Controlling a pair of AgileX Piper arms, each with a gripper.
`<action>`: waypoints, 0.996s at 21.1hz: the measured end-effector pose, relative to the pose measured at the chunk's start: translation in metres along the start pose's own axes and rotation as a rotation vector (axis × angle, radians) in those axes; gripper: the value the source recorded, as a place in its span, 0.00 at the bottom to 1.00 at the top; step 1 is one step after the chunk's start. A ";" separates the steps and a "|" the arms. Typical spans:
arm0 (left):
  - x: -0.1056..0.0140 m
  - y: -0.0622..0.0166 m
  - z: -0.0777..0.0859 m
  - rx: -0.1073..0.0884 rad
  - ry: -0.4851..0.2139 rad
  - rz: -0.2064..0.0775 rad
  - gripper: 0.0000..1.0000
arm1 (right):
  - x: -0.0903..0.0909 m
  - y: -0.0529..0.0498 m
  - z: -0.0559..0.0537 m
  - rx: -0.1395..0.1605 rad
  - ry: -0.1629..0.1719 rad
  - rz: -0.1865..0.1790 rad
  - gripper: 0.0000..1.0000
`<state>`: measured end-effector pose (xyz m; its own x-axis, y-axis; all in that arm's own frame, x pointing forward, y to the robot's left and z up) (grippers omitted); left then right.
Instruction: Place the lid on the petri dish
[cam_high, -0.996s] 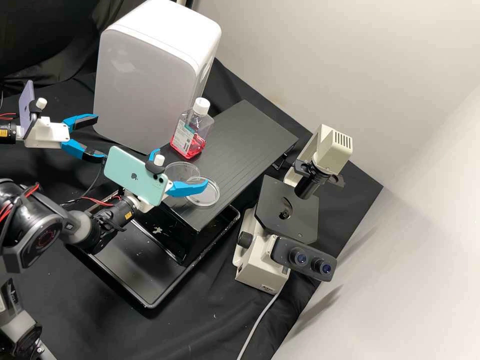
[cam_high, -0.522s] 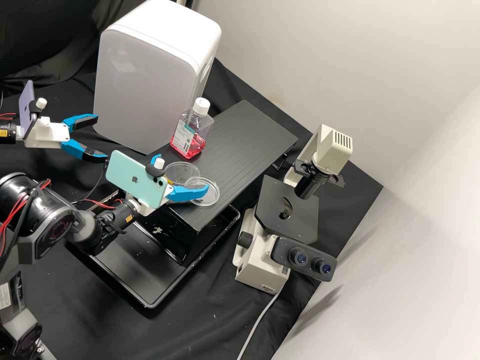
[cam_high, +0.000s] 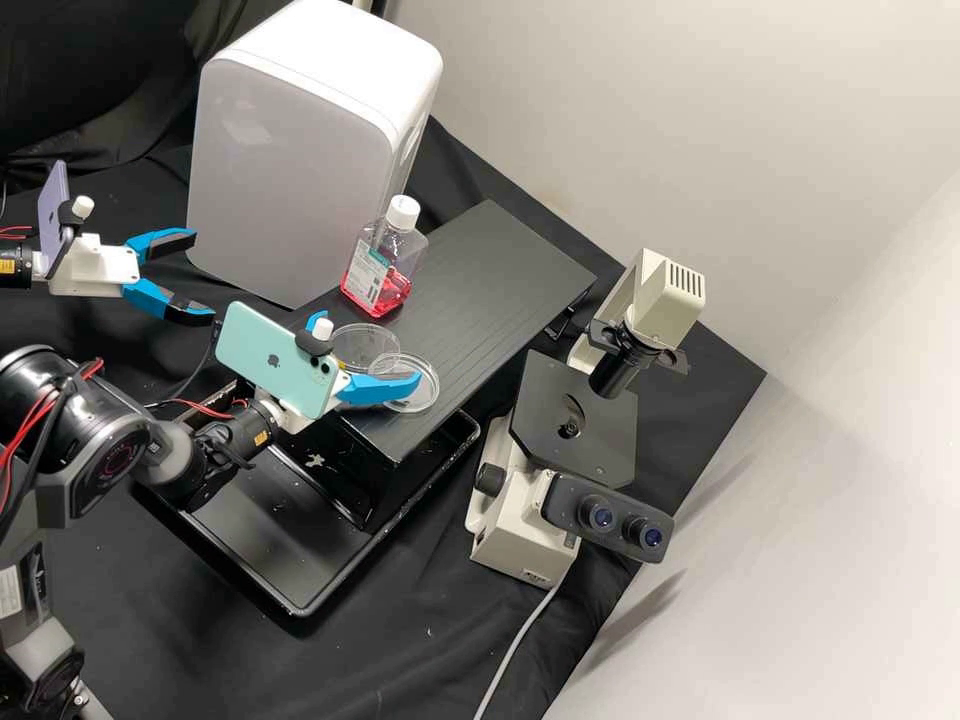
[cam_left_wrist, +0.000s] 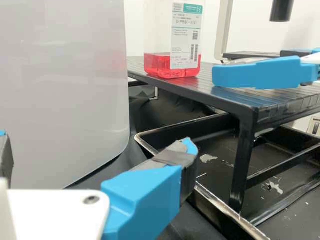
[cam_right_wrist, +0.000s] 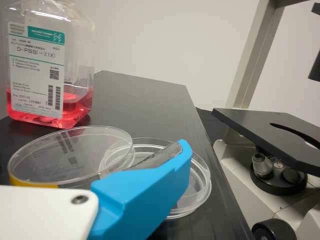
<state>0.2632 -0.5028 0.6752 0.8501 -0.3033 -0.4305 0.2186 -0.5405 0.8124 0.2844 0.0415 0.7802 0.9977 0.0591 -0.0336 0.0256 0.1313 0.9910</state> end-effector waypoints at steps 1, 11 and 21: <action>0.000 0.0000 0.000 0.000 0.000 0.000 1.00 | 0.000 0.000 0.000 0.000 0.000 0.000 0.00; 0.000 -0.0007 0.003 0.001 -0.009 -0.003 1.00 | 0.000 0.002 0.002 -0.001 -0.007 0.006 0.00; 0.000 -0.0009 0.003 0.001 -0.011 -0.003 1.00 | 0.000 0.004 0.005 -0.002 -0.009 0.010 0.00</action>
<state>0.2616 -0.5049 0.6731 0.8440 -0.3103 -0.4375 0.2208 -0.5424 0.8106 0.2852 0.0367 0.7852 0.9984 0.0511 -0.0225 0.0156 0.1323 0.9911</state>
